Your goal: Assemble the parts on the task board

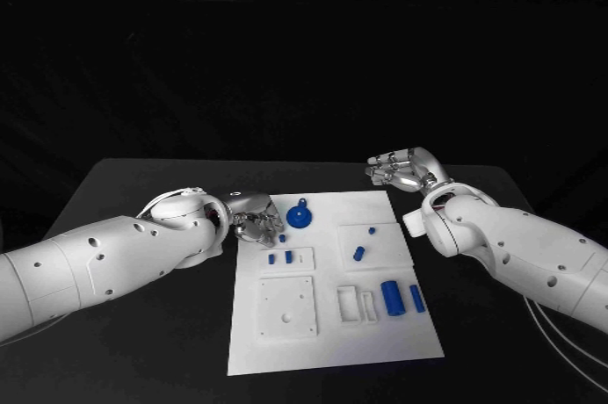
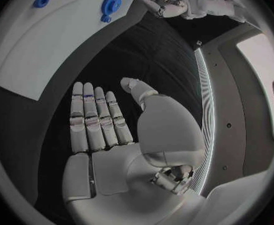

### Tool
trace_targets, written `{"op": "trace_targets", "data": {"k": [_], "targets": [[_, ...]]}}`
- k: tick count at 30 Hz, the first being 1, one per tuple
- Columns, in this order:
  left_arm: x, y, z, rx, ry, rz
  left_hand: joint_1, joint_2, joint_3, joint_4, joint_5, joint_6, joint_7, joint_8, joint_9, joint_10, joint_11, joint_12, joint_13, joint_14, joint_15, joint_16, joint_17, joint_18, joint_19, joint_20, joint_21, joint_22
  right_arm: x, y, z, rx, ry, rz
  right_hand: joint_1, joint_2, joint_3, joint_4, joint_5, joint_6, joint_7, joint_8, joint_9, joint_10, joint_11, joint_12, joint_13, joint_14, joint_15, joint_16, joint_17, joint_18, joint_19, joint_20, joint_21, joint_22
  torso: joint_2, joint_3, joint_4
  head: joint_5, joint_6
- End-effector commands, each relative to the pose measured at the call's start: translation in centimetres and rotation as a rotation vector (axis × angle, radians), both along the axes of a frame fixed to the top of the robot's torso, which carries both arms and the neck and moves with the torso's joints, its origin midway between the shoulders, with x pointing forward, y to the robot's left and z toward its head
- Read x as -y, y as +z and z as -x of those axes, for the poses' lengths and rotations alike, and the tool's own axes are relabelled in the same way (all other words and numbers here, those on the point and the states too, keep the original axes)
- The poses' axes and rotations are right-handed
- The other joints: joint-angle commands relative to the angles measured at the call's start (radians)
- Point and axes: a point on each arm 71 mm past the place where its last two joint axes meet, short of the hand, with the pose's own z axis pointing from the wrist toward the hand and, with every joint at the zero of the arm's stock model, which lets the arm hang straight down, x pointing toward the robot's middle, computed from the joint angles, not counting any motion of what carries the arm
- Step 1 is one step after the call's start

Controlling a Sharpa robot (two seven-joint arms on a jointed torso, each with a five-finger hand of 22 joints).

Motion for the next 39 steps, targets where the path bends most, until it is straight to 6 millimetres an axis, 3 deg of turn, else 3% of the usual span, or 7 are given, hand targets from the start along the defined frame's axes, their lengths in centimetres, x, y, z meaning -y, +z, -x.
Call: {"op": "trace_targets", "data": {"k": [1, 5, 12, 19, 27, 32, 39], "targets": [[-0.2, 0.2, -0.1, -0.010, 0.011, 0.036, 0.004, -0.014, 0.005, 0.002, -0.010, -0.012, 0.001, 0.001, -0.001, -0.007, -0.001, -0.007, 0.001, 0.002, 0.008, -0.004, -0.002, 0.014, 0.001, 0.007, -0.006, 0.019, -0.4, -0.1, 0.0, -0.007, 0.081, 0.008, -0.005, 0.009, 0.006, -0.014, 0.007, 0.021, -0.006, -0.001, 0.001, 0.019, -0.006, -0.007, -0.001, 0.022, -0.006, -0.003, -0.001, 0.008, 0.022, -0.005, 0.010, 0.000, 0.001, 0.0001, -0.0010, 0.001, 0.001], [-0.7, 0.2, -0.4, -0.035, 0.040, 0.058, 0.008, -0.019, 0.006, 0.003, -0.010, -0.029, 0.004, 0.000, -0.001, -0.017, 0.004, -0.013, 0.000, 0.002, 0.011, -0.005, -0.003, 0.016, 0.003, 0.008, -0.008, 0.019, -0.4, -0.3, 0.0, -0.017, 0.118, 0.023, -0.002, 0.013, 0.012, -0.029, 0.008, 0.034, -0.008, -0.001, 0.001, 0.024, -0.008, -0.010, -0.001, 0.063, -0.021, 0.000, 0.000, 0.014, 0.055, -0.019, 0.028, 0.004, 0.000, 0.0018, -0.0012, 0.001, 0.001], [-2.4, 0.6, -1.1, -0.116, 0.147, 0.201, 0.011, -0.008, 0.024, 0.005, 0.001, -0.006, 0.026, 0.003, 0.000, -0.028, 0.011, -0.024, 0.000, -0.002, 0.015, -0.010, -0.006, 0.023, 0.003, 0.013, -0.005, 0.022, -0.4, -0.7, 0.1, -0.033, 0.211, 0.146, 0.022, 0.023, -0.005, -0.080, 0.005, 0.081, -0.022, 0.001, 0.002, 0.091, -0.040, -0.012, -0.001, 0.271, -0.095, 0.040, 0.016, 0.022, 0.204, -0.096, 0.153, 0.061, -0.001, 0.0029, -0.0019, -0.010, 0.004], [-4.9, 2.1, -1.9, -0.227, 0.300, 0.492, -0.021, 0.012, 0.030, 0.024, 0.005, 0.039, 0.042, 0.007, 0.001, 0.009, 0.007, -0.027, -0.001, -0.017, 0.018, -0.177, -0.082, 0.015, -0.036, 0.021, -0.081, -0.028, -0.4, -0.8, 0.7, -0.033, 0.285, 0.365, 0.022, 0.039, -0.016, -0.129, -0.003, 0.128, -0.040, -0.001, 0.002, 0.163, -0.070, -0.014, 0.000, 0.372, -0.142, 0.101, 0.078, 0.006, 0.242, -0.157, 0.309, 0.170, -0.004, 0.0077, -0.0021, -0.032, 0.009], [-6.6, 3.3, -1.2, -0.329, 0.380, 0.754, -0.043, 0.001, 0.017, 0.036, -0.014, 0.038, 0.042, 0.006, 0.000, 0.052, 0.007, -0.055, -0.001, -0.101, 0.049, -0.423, -0.170, -0.022, -0.122, 0.049, -0.238, -0.151, -0.1, -0.8, 1.3, -0.036, 0.294, 0.585, 0.004, 0.049, -0.027, -0.174, -0.117, 0.127, -0.043, -0.002, 0.002, 0.155, -0.074, -0.013, 0.000, 0.368, -0.161, 0.302, 0.215, 0.016, 0.218, -0.176, 0.491, 0.329, -0.008, 0.0081, -0.0037, -0.052, 0.012], [-6.9, 3.7, -0.5, -0.391, 0.395, 0.886, -0.049, -0.006, 0.051, 0.035, -0.009, 0.029, 0.046, 0.008, 0.000, -0.035, 0.038, -0.075, -0.002, -0.067, 0.085, -0.704, -0.264, -0.009, -0.169, 0.087, -0.248, -0.297, -0.3, -0.6, 1.6, -0.023, 0.285, 0.674, 0.000, 0.045, -0.031, -0.173, -0.148, 0.116, -0.041, -0.002, 0.001, 0.116, -0.066, -0.013, 0.000, 0.367, -0.162, 0.377, 0.265, 0.024, 0.232, -0.174, 0.530, 0.372, -0.009, 0.0066, -0.0032, -0.054, 0.019], [-6.9, 4.1, 0.4, -0.411, 0.371, 0.973, -0.054, -0.011, 0.055, 0.033, -0.010, 0.028, 0.050, 0.009, 0.000, -0.050, 0.045, -0.075, -0.003, 0.014, 0.085, -0.837, -0.257, -0.004, -0.147, 0.089, -0.244, -0.379, -1.5, -0.4, 1.9, 0.008, 0.267, 0.829, -0.003, 0.028, -0.029, -0.153, -0.189, 0.116, -0.045, -0.001, 0.002, 0.116, -0.068, -0.013, 0.000, 0.357, -0.164, 0.486, 0.329, 0.021, 0.247, -0.177, 0.567, 0.435, -0.007, 0.0069, -0.0075, -0.051, 0.028]]}}
